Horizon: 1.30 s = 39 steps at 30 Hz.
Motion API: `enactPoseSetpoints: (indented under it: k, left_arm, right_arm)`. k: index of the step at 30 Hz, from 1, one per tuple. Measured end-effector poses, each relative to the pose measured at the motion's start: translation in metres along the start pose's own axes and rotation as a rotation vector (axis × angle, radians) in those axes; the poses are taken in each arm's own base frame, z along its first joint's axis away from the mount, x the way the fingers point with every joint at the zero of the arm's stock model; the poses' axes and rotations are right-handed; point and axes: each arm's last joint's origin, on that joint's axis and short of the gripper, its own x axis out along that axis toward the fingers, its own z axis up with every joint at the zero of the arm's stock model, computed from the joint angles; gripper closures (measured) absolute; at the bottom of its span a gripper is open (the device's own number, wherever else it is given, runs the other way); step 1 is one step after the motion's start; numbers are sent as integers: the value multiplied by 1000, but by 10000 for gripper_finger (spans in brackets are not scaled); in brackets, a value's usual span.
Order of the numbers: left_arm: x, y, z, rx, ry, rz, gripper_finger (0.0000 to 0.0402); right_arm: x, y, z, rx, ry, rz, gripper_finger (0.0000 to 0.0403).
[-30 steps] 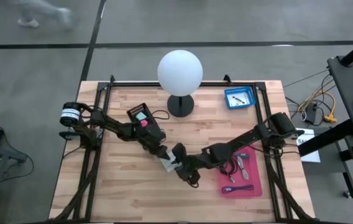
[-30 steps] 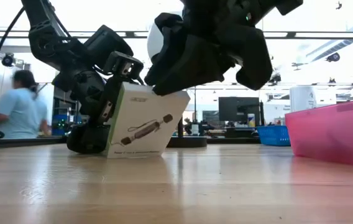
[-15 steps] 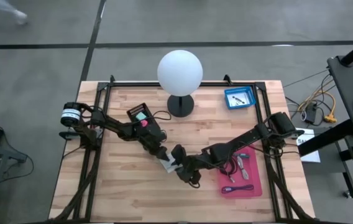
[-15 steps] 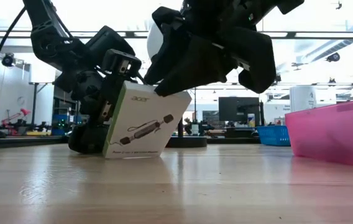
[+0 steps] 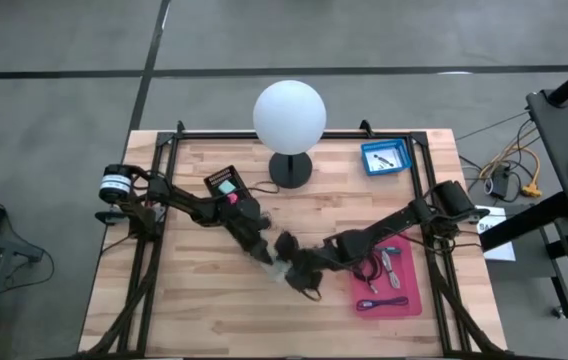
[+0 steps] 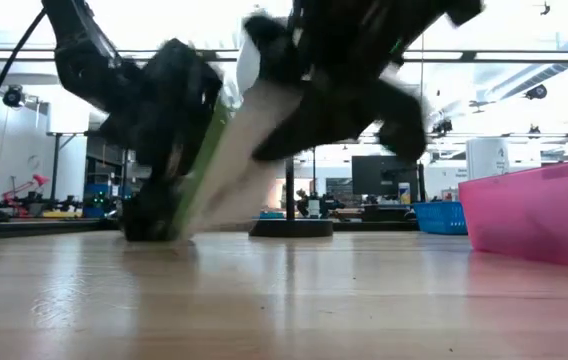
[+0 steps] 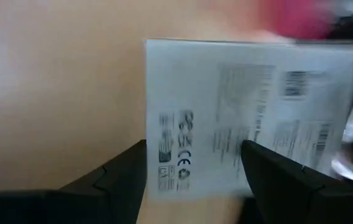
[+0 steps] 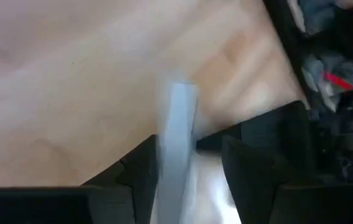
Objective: Pick and place items into bin
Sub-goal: Put the white card reader box into the blue bin
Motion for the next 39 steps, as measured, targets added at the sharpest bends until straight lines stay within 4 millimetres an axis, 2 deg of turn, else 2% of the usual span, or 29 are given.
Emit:
enactPoseSetpoints:
  k: [2,6,8,15,39]
  left_arm:
    - [2,-17,4,81,23,-110,164]
    - [3,-25,3,138,77,-203,164]
    - [2,-31,5,153,45,-213,164]
    - [2,-29,6,145,10,-189,164]
    - [0,-30,7,153,-9,-200,164]
  right_arm:
    - [3,-2,-5,13,55,-41,244]
    - [0,-15,-5,42,144,-172,243]
    - [-1,-20,-1,73,114,-170,243]
    - [-2,-25,3,117,106,-161,250]
    - [-4,-14,-6,241,202,-65,273]
